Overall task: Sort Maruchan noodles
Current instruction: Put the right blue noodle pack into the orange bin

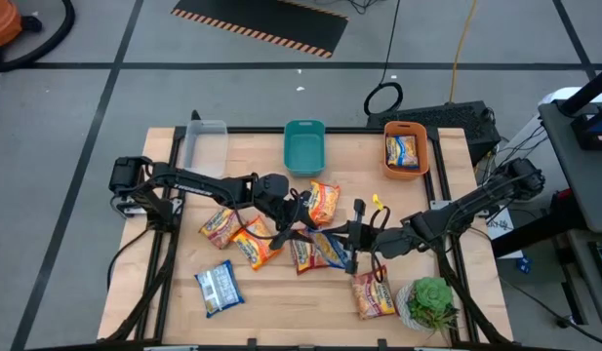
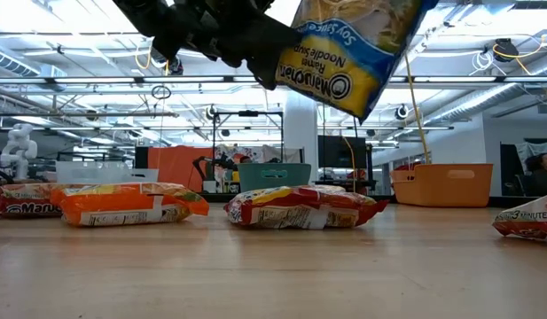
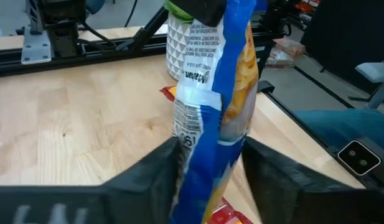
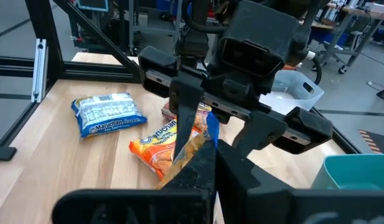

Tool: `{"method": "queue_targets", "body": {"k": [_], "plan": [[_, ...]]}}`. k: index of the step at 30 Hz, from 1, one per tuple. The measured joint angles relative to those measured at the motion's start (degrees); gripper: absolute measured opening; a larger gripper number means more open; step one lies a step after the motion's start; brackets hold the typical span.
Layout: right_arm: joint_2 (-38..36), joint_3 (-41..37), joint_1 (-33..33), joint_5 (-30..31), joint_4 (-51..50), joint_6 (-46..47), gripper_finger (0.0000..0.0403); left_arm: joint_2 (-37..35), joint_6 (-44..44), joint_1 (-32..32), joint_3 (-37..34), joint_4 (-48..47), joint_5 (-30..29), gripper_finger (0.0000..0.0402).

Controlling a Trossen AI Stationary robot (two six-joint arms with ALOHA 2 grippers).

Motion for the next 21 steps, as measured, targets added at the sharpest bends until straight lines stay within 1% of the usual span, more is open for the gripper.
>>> {"method": "queue_targets", "body": {"k": [3,5,10,12,14,16,19,21], "plan": [[0.0,0.0,0.0,0.02,-0.02,-0.01,0.0,0.0,0.45,0.53,0.0,0.14,0.03,0.0119],[0.0,0.0,0.0,0.01,-0.07,0.0,0.0,0.0,0.25,1.09,0.0,0.15,0.15,0.0103],[0.0,0.0,-0.02,0.38,-0.24,0.0,0.0001,0.0,-0.03,2.51,0.0,0.15,0.21,0.0094],[0.0,0.0,0.28,2.79,-0.22,0.46,0.0006,0.0,-0.22,3.02,0.0,-0.08,0.22,0.0094],[-0.01,0.0,0.75,6.08,-0.19,1.68,0.002,0.03,-0.27,3.58,0.0,-0.61,0.08,0.0093],[-0.07,0.0,1.08,8.49,-0.17,3.19,0.0043,0.09,-0.27,4.01,0.0,-0.96,-0.04,0.0092],[-0.76,0.0,1.4,10.33,-0.43,6.73,0.0089,0.11,-0.25,4.62,0.0,-0.99,-0.01,0.0091],[-1.5,0.0,1.46,10.44,-0.45,10.35,0.0124,0.11,-0.27,4.94,0.0,-1.1,-0.11,0.0091]]}}
